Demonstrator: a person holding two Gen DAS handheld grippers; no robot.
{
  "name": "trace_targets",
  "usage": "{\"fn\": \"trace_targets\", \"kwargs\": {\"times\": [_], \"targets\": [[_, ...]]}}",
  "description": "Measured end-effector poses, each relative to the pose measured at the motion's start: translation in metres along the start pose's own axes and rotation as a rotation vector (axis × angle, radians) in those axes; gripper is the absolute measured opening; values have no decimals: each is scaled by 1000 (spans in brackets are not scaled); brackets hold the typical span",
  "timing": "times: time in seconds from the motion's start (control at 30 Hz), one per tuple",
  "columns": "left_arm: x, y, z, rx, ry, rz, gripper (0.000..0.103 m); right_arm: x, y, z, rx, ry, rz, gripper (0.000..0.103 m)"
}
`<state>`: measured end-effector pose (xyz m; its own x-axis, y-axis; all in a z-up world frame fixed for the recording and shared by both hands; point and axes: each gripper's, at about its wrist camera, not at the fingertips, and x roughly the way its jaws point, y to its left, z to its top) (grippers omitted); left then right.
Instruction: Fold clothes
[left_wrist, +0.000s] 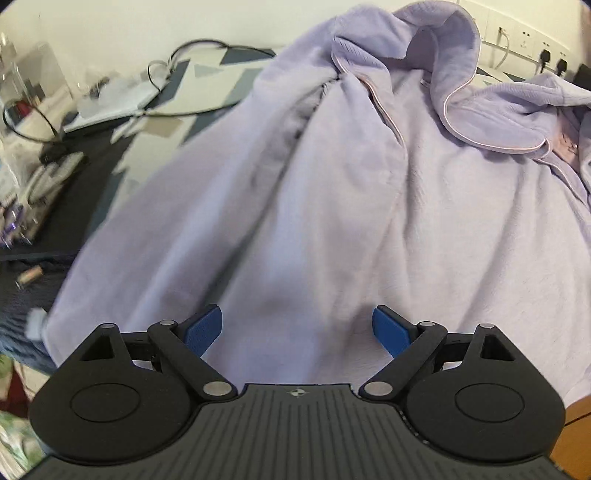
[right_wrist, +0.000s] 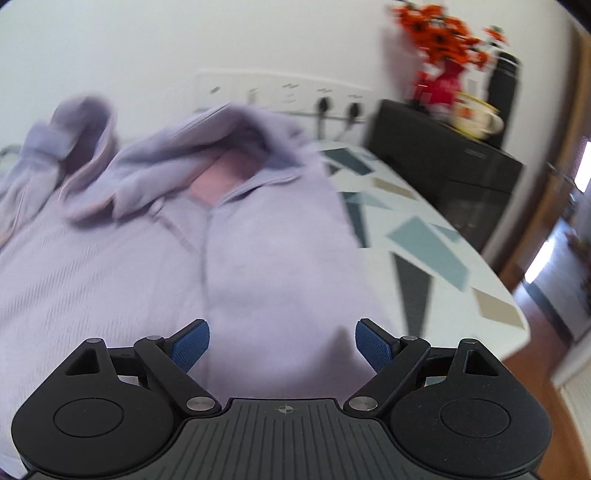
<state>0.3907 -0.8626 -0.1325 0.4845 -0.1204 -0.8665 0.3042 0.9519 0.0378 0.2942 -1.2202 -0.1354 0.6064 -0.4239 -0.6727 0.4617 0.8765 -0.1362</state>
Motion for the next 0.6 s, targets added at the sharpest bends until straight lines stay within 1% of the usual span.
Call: {"fn": "trace_targets", "kwargs": {"times": [0.07, 0.27, 0.33, 0.4, 0.43, 0.47, 0.5, 0.53, 0.6], "targets": [[4, -5, -1, -24, 11, -9, 90, 10, 6, -1, -30, 19, -11, 84], [8, -8, -1, -25, 2, -4, 93, 29, -3, 6, -10, 57, -39, 84], [9, -6, -2, -34, -2, -10, 94, 34, -9, 11, 0, 61, -42, 80], [9, -5, -3, -37, -21, -18, 90, 38, -12, 16, 6, 68, -40, 60], [8, -4, -3, -39, -35, -20, 81, 39, -14, 18, 16, 71, -38, 55], [8, -4, -3, -41, -49, -17, 72, 38, -15, 20, 30, 73, -34, 46], [7, -3, -2, -41, -62, -10, 69, 38, -16, 22, 43, 77, -29, 40], [8, -2, -1, -47, -69, -6, 64, 39, -17, 23, 54, 84, -23, 38], [10, 1, 2, -72, -69, -6, 63, 39, -18, 24, 74, 98, -11, 33]]}}
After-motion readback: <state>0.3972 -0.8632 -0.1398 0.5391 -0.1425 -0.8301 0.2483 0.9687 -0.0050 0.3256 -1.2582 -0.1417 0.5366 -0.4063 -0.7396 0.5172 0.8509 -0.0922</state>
